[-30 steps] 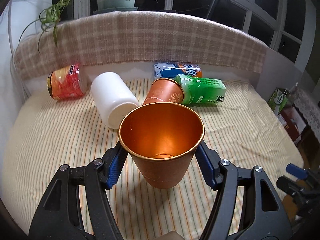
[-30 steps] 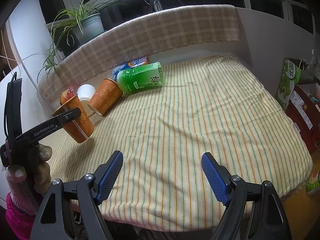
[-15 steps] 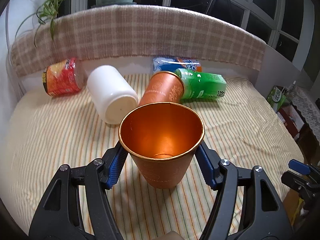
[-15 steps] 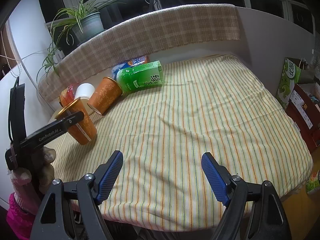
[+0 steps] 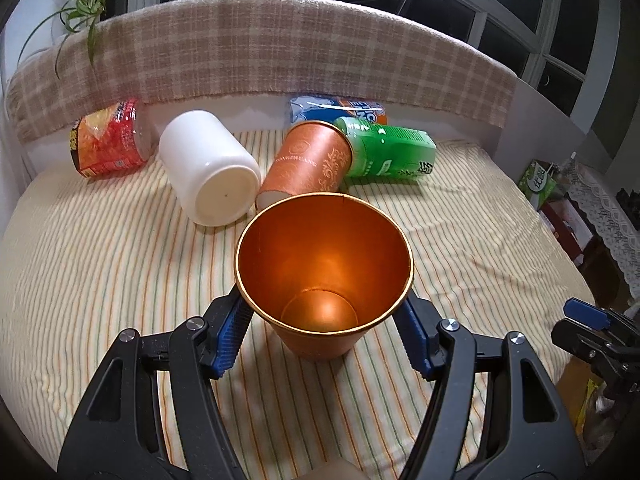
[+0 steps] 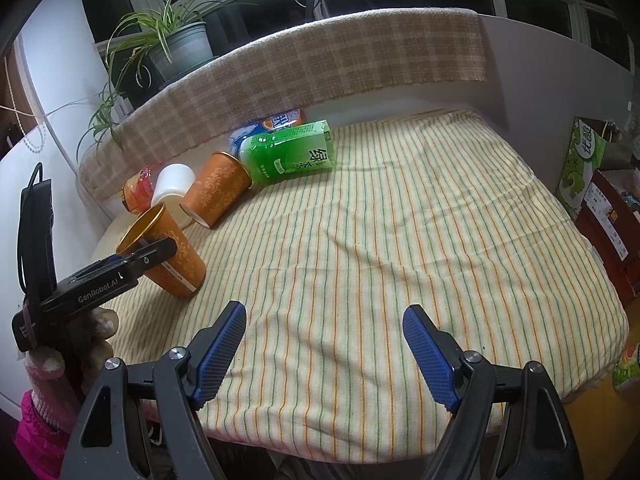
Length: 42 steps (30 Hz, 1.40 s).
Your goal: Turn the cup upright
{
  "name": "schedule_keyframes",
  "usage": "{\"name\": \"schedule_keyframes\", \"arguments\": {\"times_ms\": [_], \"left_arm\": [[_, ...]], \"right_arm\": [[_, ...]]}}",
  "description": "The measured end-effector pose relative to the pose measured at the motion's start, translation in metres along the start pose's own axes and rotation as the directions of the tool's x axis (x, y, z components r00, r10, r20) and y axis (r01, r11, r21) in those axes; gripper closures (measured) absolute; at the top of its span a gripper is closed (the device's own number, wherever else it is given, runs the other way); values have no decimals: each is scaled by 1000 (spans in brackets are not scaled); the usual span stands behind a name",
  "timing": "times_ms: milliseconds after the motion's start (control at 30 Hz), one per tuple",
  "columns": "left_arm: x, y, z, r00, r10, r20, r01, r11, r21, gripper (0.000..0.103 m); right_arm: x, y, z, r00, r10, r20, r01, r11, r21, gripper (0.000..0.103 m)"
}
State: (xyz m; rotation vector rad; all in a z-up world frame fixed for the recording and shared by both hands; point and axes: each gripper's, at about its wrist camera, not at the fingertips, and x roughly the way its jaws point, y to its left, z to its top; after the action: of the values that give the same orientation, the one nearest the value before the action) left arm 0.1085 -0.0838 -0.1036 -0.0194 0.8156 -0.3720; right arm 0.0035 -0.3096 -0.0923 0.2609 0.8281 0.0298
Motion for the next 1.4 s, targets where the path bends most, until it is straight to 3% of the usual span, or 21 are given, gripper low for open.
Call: {"name": "schedule_keyframes", "arguments": {"times_ms": [167, 300, 400, 767, 933, 1067, 1167, 1300, 1400], "left_arm": [[0, 2, -1, 1000, -13, -19, 13, 1000, -9, 34], [-2, 6, -3, 999, -33, -34, 32, 999, -26, 21], [-4, 8, -5, 999, -32, -37, 31, 999, -30, 17], [-28, 27, -21, 999, -9, -30, 7, 998, -56, 16], [-56, 32, -24, 998, 42, 41, -39, 997, -66, 16], [-86, 30, -22, 988, 93, 124, -85, 994, -70, 16], [-109, 25, -20, 972, 133, 193, -123, 990, -62, 15], [-138, 19, -17, 944, 168, 284, -156, 986, -64, 1], [-153, 17, -16, 929, 188, 319, -173, 982, -74, 1]], "right_arm": [[0, 2, 0, 1000, 2, -1, -2, 1000, -4, 20], [0, 3, 0, 1000, 3, 0, -3, 1000, -8, 20], [0, 7, 1, 1000, 6, 0, -6, 1000, -14, 20], [-4, 23, 6, 1000, 15, 24, -14, 998, -53, 20], [-9, 34, 8, 998, 15, 53, -11, 997, -80, 20], [-16, 44, 11, 996, 12, 89, -2, 994, -110, 17], [-22, 52, 14, 993, 13, 114, 3, 991, -132, 15], [-31, 62, 15, 987, 2, 161, 24, 987, -160, 10], [-38, 66, 16, 981, -3, 195, 35, 986, -165, 1]]}}
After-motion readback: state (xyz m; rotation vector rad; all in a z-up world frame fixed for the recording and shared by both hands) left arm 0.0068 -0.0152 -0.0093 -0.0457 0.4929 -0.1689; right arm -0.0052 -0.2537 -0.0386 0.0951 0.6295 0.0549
